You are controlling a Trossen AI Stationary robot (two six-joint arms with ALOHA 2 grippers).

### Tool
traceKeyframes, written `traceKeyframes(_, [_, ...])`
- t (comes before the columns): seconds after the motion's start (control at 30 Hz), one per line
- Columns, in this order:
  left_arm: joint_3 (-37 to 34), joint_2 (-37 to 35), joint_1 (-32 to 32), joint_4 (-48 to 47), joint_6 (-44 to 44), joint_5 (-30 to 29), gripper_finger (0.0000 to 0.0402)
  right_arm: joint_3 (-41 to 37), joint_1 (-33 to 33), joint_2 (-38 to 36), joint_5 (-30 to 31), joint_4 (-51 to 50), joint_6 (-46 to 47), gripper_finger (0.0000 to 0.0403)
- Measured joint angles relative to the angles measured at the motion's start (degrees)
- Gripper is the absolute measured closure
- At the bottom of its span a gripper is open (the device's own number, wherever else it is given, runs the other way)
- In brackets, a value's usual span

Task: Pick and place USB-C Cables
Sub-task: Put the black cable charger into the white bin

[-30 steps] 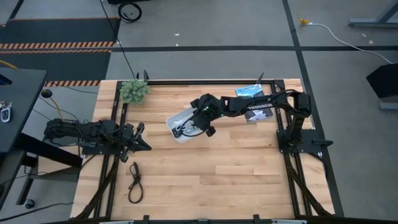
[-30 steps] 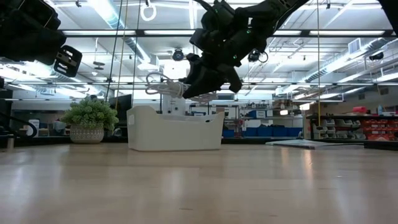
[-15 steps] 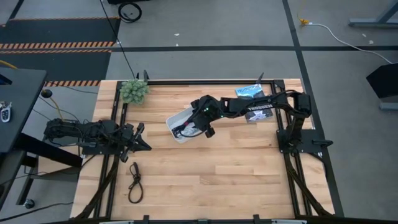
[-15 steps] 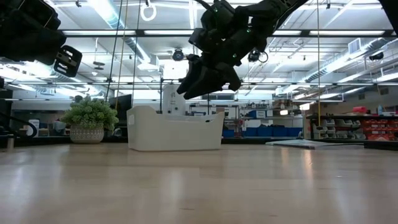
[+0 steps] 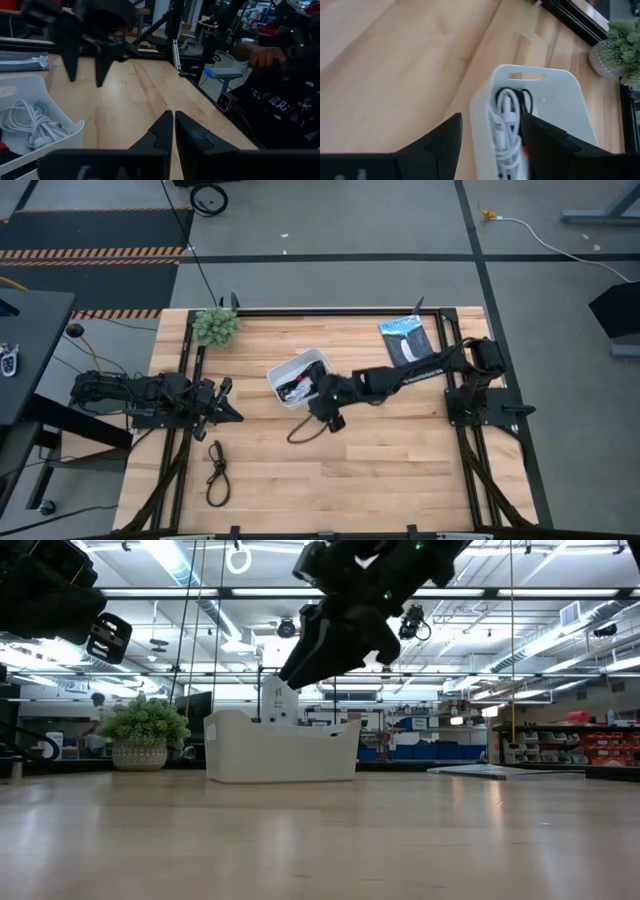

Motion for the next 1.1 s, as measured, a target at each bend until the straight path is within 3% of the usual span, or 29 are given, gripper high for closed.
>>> traceKeyframes(0.13, [0.00, 0.00, -0.02, 0.00, 0.00, 0.00, 0.0377, 0.00, 3.75, 0.00, 7.02, -2.16, 0.06, 0.0192])
traceKeyframes(0.3, [0.00, 0.00, -0.01, 0.00, 0.00, -0.01, 0.0377, -0.04, 8.43, -1.80, 20.13, -8.25, 0.12, 0.0192])
traceKeyframes(0.43, [0.00, 0.00, -0.02, 0.00, 0.00, -0.02, 0.0377, -0.04, 11.16, -6.08, 24.51, -11.92, 1.71, 0.0192])
traceKeyframes(0.67, [0.00, 0.00, -0.02, 0.00, 0.00, 0.00, 0.0377, -0.02, 13.65, -18.01, 25.32, -16.53, 9.04, 0.0192])
traceKeyframes(0.87, [0.03, 0.00, 0.26, -0.49, 0.02, -2.18, 0.0377, -0.21, 14.39, -27.36, 20.47, -22.82, 16.50, 0.0192])
traceKeyframes(1.1, [0.04, 0.00, 0.22, -0.40, 0.05, -2.16, 0.0377, -10.06, 14.76, -36.26, 18.17, -17.79, 17.92, 0.0192])
